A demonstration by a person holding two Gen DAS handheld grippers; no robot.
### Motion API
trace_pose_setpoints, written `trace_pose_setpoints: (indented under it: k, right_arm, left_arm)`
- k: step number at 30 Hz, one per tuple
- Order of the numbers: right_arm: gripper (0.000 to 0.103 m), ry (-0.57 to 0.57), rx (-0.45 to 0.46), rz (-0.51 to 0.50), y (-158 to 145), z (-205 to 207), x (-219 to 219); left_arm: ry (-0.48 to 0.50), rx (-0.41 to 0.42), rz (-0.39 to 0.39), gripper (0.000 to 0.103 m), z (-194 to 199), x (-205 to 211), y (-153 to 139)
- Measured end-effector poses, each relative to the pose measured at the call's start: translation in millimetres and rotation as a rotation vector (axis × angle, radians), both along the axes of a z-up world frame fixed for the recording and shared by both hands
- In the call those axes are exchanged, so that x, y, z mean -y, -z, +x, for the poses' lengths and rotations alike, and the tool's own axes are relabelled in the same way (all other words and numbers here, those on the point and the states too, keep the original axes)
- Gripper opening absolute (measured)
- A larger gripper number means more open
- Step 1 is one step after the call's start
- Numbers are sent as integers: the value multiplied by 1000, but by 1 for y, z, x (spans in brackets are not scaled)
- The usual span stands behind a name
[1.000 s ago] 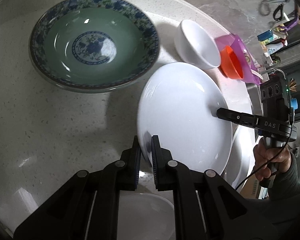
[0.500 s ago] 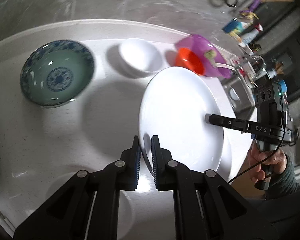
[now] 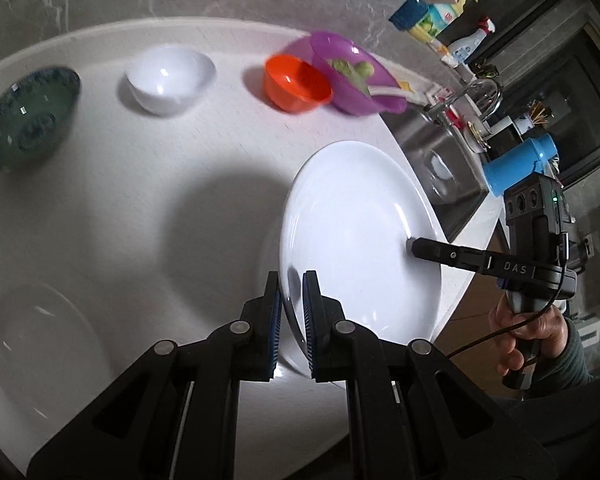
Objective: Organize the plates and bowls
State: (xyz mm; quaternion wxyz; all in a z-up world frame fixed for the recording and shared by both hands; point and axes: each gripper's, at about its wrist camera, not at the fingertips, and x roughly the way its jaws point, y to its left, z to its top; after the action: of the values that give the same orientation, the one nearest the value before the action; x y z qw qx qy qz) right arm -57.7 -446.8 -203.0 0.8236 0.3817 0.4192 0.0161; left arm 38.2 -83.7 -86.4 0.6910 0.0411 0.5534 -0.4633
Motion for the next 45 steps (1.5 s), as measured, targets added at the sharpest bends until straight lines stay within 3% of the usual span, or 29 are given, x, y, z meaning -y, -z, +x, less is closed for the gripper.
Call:
trace_pose_setpoints:
  k: [5, 11, 30, 41, 43, 45]
  right_arm:
    - [9, -6, -18, 13, 13, -26, 29]
    - [9, -49, -44, 3, 25, -34, 45]
    - [9, -140, -113, -72, 67, -4, 44]
    - [11, -159, -93, -132, 66, -5, 38]
    - [19, -162, -90, -127, 65, -7, 38]
    - [28, -164, -77, -129, 62, -10, 37]
  left_arm:
    - [-15, -25, 31, 9, -44, 21, 18]
    - [-65, -53, 57, 9, -64, 35, 41]
    - [-135, -60, 150, 9, -51, 41, 106]
    - [-138, -51, 139, 11, -49, 39, 108]
    - [-139, -45, 136, 13, -51, 38, 107]
    - [-135, -33, 120, 26, -53, 35, 104]
